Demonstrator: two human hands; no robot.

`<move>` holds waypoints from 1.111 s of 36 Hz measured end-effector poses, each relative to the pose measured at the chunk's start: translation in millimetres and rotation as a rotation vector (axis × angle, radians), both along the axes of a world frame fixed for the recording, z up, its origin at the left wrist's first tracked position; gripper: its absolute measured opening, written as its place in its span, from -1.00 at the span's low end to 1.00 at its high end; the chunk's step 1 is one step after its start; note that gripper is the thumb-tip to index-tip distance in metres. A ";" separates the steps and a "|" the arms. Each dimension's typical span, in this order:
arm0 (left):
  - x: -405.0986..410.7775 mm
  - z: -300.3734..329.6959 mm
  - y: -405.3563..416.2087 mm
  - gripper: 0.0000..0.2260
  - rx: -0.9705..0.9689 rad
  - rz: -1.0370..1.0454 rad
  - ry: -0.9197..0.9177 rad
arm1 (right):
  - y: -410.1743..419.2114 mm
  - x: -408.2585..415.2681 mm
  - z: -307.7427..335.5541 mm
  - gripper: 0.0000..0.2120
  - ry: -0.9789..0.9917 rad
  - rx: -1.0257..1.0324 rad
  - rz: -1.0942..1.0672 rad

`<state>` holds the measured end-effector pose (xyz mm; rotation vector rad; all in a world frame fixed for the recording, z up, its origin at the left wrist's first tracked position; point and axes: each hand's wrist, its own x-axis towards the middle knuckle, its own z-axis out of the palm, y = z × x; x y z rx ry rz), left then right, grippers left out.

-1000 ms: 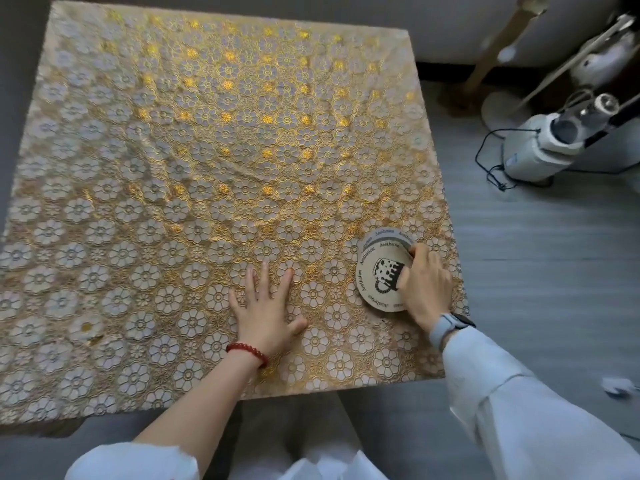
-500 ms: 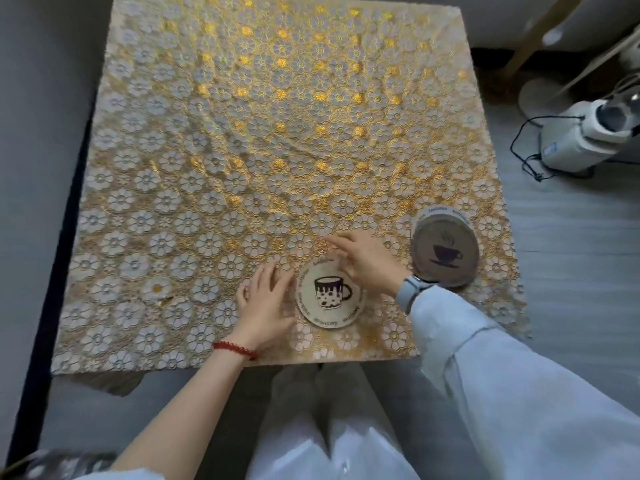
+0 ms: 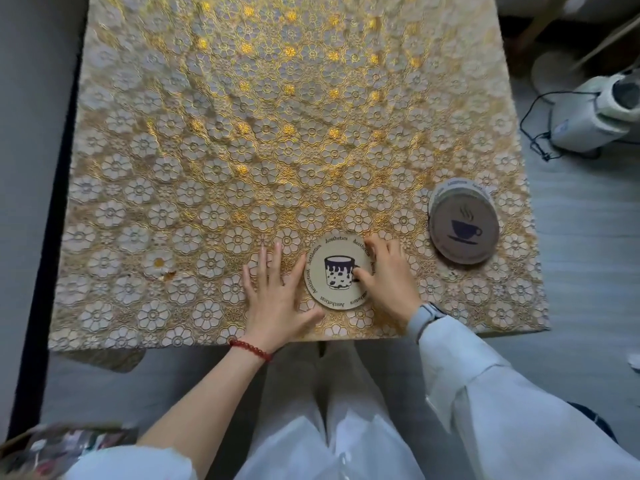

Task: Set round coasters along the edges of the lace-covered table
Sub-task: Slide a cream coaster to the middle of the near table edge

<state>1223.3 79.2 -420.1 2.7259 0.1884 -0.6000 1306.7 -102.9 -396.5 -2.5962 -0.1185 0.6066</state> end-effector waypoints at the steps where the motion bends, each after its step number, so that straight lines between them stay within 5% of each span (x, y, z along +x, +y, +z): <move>1: -0.5 -0.1 0.0 -0.08 -0.002 -0.001 -0.002 | -1.1 -2.5 0.4 -0.53 0.001 0.007 0.004; 10: -17.8 -3.5 -3.7 -0.06 0.027 0.027 -0.091 | -10.2 -16.7 0.2 -0.50 -0.013 0.041 0.092; 21: -29.3 -4.7 -2.9 -0.14 -0.007 0.076 -0.130 | -29.6 -47.4 -4.3 -0.22 -0.057 0.024 0.264; 40: -33.5 -1.6 4.9 -0.21 0.005 0.023 -0.158 | -27.5 -61.1 -6.2 -0.26 -0.103 -0.003 0.284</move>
